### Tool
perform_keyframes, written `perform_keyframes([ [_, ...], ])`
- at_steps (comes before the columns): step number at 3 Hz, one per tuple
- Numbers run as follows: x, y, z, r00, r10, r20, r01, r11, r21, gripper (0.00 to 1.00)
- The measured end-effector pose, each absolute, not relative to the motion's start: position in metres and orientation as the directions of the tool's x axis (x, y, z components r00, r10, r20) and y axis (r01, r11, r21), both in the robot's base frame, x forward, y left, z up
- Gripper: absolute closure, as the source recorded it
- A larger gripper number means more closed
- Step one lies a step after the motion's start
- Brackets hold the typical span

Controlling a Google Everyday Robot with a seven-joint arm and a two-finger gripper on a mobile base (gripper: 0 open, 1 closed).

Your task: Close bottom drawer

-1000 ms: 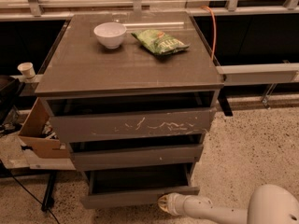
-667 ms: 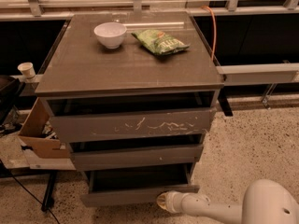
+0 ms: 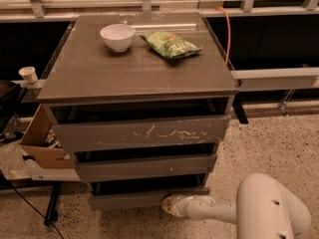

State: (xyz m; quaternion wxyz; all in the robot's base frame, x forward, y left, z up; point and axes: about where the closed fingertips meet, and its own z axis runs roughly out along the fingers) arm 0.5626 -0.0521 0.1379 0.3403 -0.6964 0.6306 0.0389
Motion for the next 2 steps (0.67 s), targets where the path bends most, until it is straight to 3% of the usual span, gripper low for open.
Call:
perform_keyframes([
  [2,0.5724,-0.0503,0.1332,0.208,-0.854,-0.478,-0.898,0.027,-0.439,1.00],
])
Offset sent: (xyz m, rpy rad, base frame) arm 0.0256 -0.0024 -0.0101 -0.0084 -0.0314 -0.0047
